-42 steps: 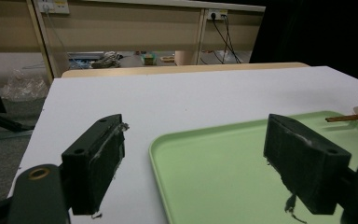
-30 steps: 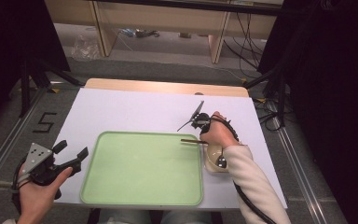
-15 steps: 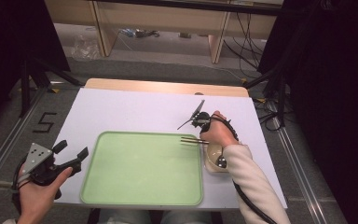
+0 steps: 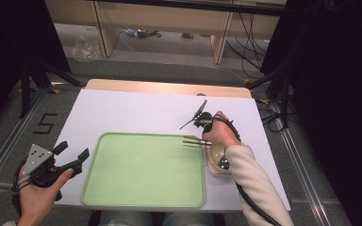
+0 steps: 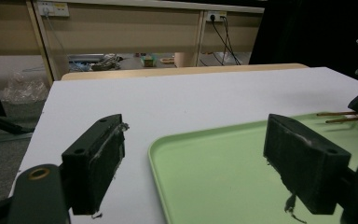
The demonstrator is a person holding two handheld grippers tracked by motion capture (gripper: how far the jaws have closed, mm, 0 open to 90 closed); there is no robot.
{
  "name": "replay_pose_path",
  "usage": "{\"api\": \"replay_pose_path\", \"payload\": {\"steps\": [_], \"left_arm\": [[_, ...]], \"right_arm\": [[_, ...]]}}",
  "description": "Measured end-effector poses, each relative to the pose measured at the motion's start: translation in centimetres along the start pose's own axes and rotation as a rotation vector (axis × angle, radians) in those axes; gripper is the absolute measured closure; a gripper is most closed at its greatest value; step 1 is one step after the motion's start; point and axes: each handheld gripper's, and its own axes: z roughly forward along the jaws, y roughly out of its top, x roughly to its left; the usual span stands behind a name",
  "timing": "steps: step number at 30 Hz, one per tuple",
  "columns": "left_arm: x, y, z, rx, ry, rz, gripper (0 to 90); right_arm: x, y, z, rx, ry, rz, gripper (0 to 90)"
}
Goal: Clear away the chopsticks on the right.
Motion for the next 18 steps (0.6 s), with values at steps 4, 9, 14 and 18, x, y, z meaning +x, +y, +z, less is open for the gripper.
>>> {"api": "replay_pose_path", "payload": {"steps": [4, 9, 14, 18], "left_arm": [[0.0, 0.0, 0.0, 0.001, 0.001, 0.002, 20.0], [0.0, 0.0, 0.0, 0.001, 0.001, 0.002, 20.0], [0.0, 0.0, 0.0, 0.001, 0.0, 0.0, 20.0], [0.0, 0.0, 0.0, 0.001, 0.001, -0.003, 20.0]], "right_arm": [[0.2, 0.1, -0.6, -0.015, -0.005, -0.06, 88.5], [0.4, 0.7, -1.3, -0.037, -0.025, -0.236, 70.7], [0.6, 1.3, -1.3, -0.014, -0.027, -0.329, 67.6], [0.6, 1.6, -1.0, 0.017, -0.019, -0.365, 68.8]]}}
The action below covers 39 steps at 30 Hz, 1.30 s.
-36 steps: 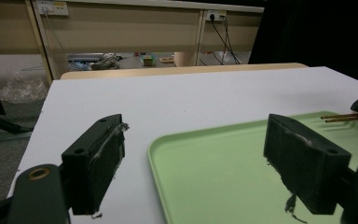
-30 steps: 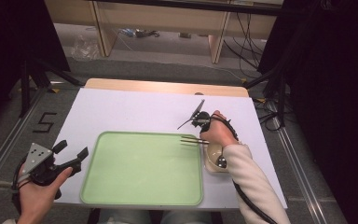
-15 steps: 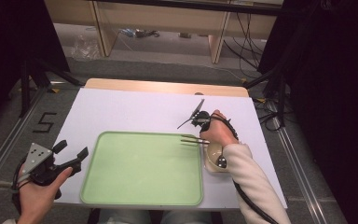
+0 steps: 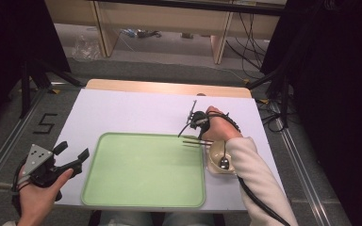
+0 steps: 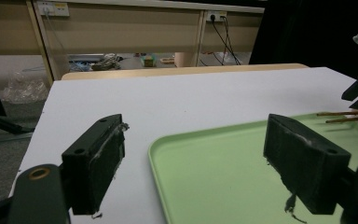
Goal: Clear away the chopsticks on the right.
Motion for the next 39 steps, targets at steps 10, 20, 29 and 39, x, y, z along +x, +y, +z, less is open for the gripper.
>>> {"api": "replay_pose_path", "payload": {"steps": [10, 20, 29, 39], "left_arm": [[0.0, 0.0, 0.0, 0.0, 0.0, 0.005, 20.0], [0.0, 0.0, 0.0, 0.001, -0.003, -0.002, 20.1], [0.0, 0.0, 0.0, 0.002, -0.002, 0.0, 20.1], [0.0, 0.0, 0.0, 0.003, -0.004, 0.003, 20.1]], "right_arm": [[0.0, 0.2, 0.9, 0.051, 0.03, -0.034, 69.2], [-0.3, 0.2, 1.4, 0.058, 0.046, -0.034, 69.7], [-0.6, 0.3, 1.9, 0.056, 0.068, -0.007, 71.7], [-1.0, 0.3, 2.1, 0.076, 0.072, -0.034, 80.3]]}}
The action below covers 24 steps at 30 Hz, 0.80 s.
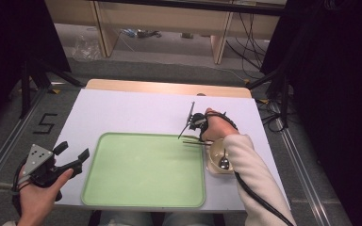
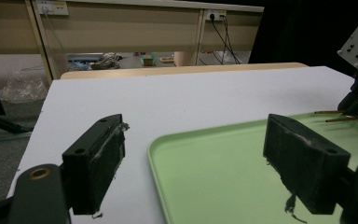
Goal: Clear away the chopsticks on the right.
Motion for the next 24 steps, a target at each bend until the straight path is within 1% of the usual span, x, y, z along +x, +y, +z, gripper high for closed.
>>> {"api": "replay_pose_path", "payload": {"steps": [2, 5, 6, 7, 9, 10, 11, 12, 15, 16, 17, 18, 20, 22, 23, 24], "left_arm": [[0.0, 0.0, 0.0, 0.0, 0.001, 0.001, 20.2], [0.0, 0.0, 0.0, 0.0, 0.0, -0.001, 20.2], [0.0, 0.0, 0.0, 0.0, 0.0, -0.001, 20.2], [0.0, 0.0, 0.0, -0.001, 0.0, -0.002, 20.2], [0.0, 0.0, 0.0, 0.0, 0.0, -0.001, 20.2], [0.0, 0.0, 0.0, 0.0, -0.001, -0.002, 20.2], [0.0, 0.0, 0.0, 0.0, 0.0, -0.003, 20.2], [0.0, 0.0, 0.0, 0.0, 0.0, -0.002, 20.2], [0.0, 0.0, 0.0, 0.0, 0.001, 0.0, 20.2], [0.0, 0.0, 0.0, 0.001, 0.001, 0.0, 20.2], [0.0, 0.0, 0.0, 0.001, 0.001, 0.0, 20.2], [0.0, 0.0, 0.0, 0.001, 0.001, 0.0, 20.3], [0.0, 0.0, 0.0, 0.001, 0.001, 0.001, 20.3], [0.0, 0.0, 0.0, 0.002, 0.001, -0.002, 20.3], [0.0, 0.0, 0.0, 0.002, 0.001, -0.001, 20.3], [0.0, 0.0, 0.0, 0.002, 0.001, -0.002, 20.3]], "right_arm": [[0.2, 0.0, 0.0, 0.005, -0.002, -0.003, 83.3], [0.4, 0.1, 0.0, 0.013, -0.035, -0.058, 86.9], [0.5, 0.2, -0.1, 0.018, -0.037, -0.069, 87.0], [0.5, 0.2, -0.1, 0.009, -0.051, -0.079, 87.0], [0.7, 0.2, -0.2, 0.006, -0.068, -0.099, 87.1], [0.8, 0.3, -0.3, 0.005, -0.066, -0.111, 87.1], [0.9, 0.3, -0.4, -0.001, -0.076, -0.124, 87.1], [0.9, 0.4, -0.5, 0.0, -0.085, -0.128, 87.2], [1.0, 0.5, -1.2, -0.018, -0.102, -0.131, 87.2], [1.0, 0.5, -1.4, -0.027, -0.109, -0.121, 87.2], [1.0, 0.5, -1.7, -0.037, -0.116, -0.121, 87.2], [1.2, 0.5, -1.9, -0.057, -0.115, -0.099, 87.2], [1.2, 0.6, -2.6, -0.092, -0.124, -0.079, 87.2], [1.1, 0.5, -3.3, -0.124, -0.144, -0.058, 87.2], [1.0, 0.5, -3.6, -0.141, -0.166, -0.056, 87.2], [0.9, 0.4, -3.9, -0.161, -0.176, -0.054, 87.3]]}}
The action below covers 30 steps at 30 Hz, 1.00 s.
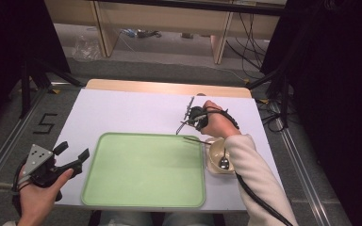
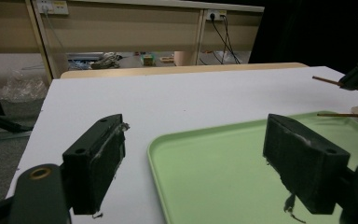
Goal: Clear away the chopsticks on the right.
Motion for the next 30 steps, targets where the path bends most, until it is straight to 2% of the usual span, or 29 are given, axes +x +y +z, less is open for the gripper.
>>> {"api": "replay_pose_path", "payload": {"steps": [2, 3, 4, 5, 6, 8, 11, 14, 16, 18, 19, 22, 24, 25, 26, 28, 29, 30], "left_arm": [[0.0, 0.0, 0.0, 0.0, 0.0, -0.001, 20.3], [0.0, 0.0, 0.0, 0.0, 0.0, -0.001, 20.3], [0.0, 0.0, 0.0, 0.0, 0.0, -0.001, 20.3], [0.0, 0.0, 0.0, 0.0, 0.001, 0.0, 20.4], [0.0, 0.0, 0.0, 0.0, 0.0, 0.0, 20.3], [0.0, 0.0, 0.0, 0.001, 0.0, -0.004, 20.3], [0.0, 0.0, 0.0, 0.0, 0.0, -0.002, 20.4], [0.0, 0.0, 0.0, -0.001, 0.0, -0.002, 20.3], [0.0, 0.0, 0.0, -0.001, 0.001, 0.0, 20.4], [0.0, 0.0, 0.0, 0.0, 0.001, -0.003, 20.4], [0.0, 0.0, 0.0, 0.0, 0.001, -0.005, 20.4], [0.0, 0.0, 0.0, 0.0, 0.0, -0.004, 20.3], [-0.1, 0.0, 0.0, 0.0, 0.001, -0.009, 20.3], [-0.1, 0.0, 0.0, 0.001, 0.0, -0.009, 20.4], [-0.1, -0.1, 0.0, 0.001, 0.001, -0.008, 20.3], [-0.1, 0.0, 0.0, 0.0, 0.0, -0.004, 20.4], [-0.1, 0.0, 0.0, 0.0, 0.0, -0.003, 20.3], [-0.1, 0.0, 0.0, -0.001, 0.001, -0.003, 20.4]], "right_arm": [[-0.2, 0.0, -0.6, -0.04, -0.023, 0.025, 87.3], [-0.1, 0.0, -0.9, -0.057, -0.025, 0.064, 87.3], [-0.1, 0.0, -1.2, -0.069, -0.032, 0.082, 87.3], [-0.4, -0.1, -1.4, -0.084, -0.047, 0.063, 87.3], [-0.3, -0.1, -1.7, -0.104, -0.058, 0.089, 87.3], [-0.5, -0.2, -2.1, -0.143, -0.081, 0.096, 87.3], [-0.6, -0.4, -2.9, -0.217, -0.115, 0.151, 87.4], [-0.7, -0.6, -3.8, -0.321, -0.132, 0.24, 87.4], [-1.0, -0.9, -4.3, -0.38, -0.148, 0.27, 87.4], [-1.0, -1.2, -4.8, -0.444, -0.154, 0.333, 87.4], [-1.1, -1.4, -5.0, -0.475, -0.165, 0.347, 87.4], [-1.1, -2.0, -5.7, -0.566, -0.158, 0.437, 87.4], [-0.9, -2.3, -6.3, -0.635, -0.197, 0.486, 87.4], [-0.9, -2.5, -6.5, -0.658, -0.18, 0.501, 87.4], [-0.9, -2.7, -6.8, -0.695, -0.191, 0.535, 87.4], [-0.7, -3.1, -7.2, -0.726, -0.172, 0.58, 87.4], [-0.5, -3.3, -7.3, -0.753, -0.181, 0.616, 87.4], [-0.4, -3.5, -7.5, -0.751, -0.161, 0.635, 87.4]]}}
